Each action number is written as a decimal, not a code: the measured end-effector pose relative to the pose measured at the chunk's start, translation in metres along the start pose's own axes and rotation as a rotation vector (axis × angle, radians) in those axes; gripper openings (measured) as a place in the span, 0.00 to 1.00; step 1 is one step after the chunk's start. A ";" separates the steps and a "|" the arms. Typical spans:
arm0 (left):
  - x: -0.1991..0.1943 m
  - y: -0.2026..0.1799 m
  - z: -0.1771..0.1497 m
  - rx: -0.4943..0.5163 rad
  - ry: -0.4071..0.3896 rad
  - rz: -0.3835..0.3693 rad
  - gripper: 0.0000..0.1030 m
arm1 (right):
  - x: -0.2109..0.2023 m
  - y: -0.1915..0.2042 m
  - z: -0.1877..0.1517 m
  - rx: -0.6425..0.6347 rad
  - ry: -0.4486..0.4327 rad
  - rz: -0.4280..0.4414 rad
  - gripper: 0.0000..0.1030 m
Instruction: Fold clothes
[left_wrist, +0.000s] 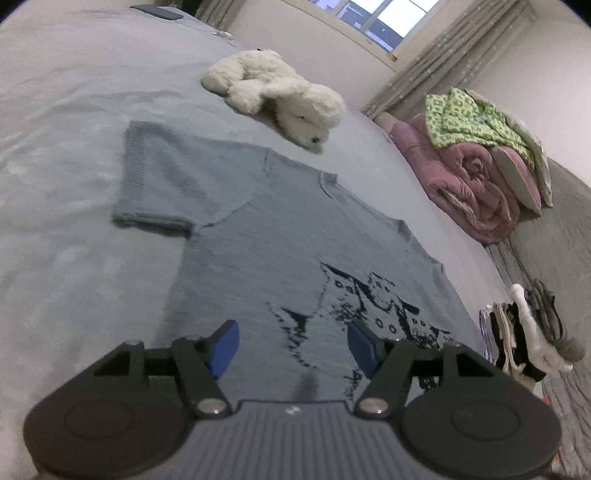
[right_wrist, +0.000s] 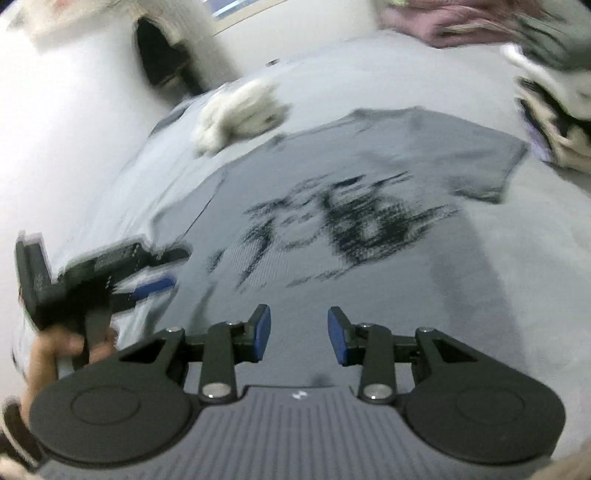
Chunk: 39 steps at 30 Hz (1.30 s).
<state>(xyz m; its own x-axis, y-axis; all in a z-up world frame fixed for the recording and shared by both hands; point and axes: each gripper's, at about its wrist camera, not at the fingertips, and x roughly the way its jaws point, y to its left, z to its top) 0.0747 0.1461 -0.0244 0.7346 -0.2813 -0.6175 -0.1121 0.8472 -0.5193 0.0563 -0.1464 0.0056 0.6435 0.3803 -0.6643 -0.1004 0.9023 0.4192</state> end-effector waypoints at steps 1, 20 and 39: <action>0.002 -0.003 -0.001 0.006 -0.001 0.001 0.70 | -0.002 -0.008 0.005 0.019 -0.013 -0.014 0.39; 0.044 -0.060 -0.030 0.185 -0.050 0.046 0.79 | 0.044 -0.149 0.044 0.448 -0.194 -0.119 0.32; 0.052 -0.075 -0.038 0.383 -0.043 0.115 0.80 | 0.049 -0.166 0.077 0.183 -0.256 -0.500 0.25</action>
